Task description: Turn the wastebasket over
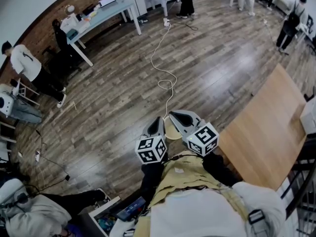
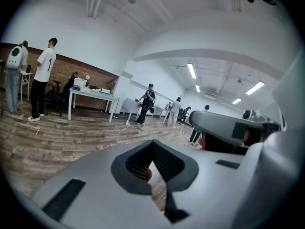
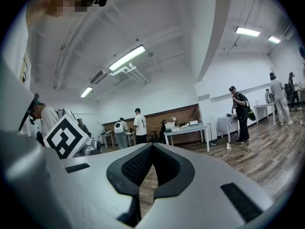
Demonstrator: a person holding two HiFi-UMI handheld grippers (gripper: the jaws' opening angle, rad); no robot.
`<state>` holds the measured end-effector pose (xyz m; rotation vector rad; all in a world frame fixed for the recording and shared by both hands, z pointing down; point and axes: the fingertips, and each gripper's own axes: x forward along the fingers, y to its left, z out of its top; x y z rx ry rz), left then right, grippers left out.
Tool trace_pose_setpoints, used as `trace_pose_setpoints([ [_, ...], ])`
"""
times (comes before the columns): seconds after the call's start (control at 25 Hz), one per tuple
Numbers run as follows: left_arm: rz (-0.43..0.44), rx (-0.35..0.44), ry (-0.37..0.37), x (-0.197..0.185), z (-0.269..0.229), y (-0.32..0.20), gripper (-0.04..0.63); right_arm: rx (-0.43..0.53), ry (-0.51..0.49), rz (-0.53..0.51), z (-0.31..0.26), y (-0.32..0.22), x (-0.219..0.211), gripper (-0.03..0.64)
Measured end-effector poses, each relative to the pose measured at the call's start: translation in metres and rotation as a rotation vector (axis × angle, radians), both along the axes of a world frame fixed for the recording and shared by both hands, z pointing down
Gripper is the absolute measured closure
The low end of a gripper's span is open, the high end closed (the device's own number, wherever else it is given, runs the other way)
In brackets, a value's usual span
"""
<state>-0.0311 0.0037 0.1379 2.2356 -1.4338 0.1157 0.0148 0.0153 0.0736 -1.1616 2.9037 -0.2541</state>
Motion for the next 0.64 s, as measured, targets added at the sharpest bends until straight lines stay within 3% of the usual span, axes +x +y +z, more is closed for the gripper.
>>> trace_pose_setpoints([
  [0.64, 0.013, -0.015, 0.000, 0.001, 0.010, 0.007, 0.598, -0.016, 0.003, -0.019, 0.009, 0.010, -0.009, 0.595],
])
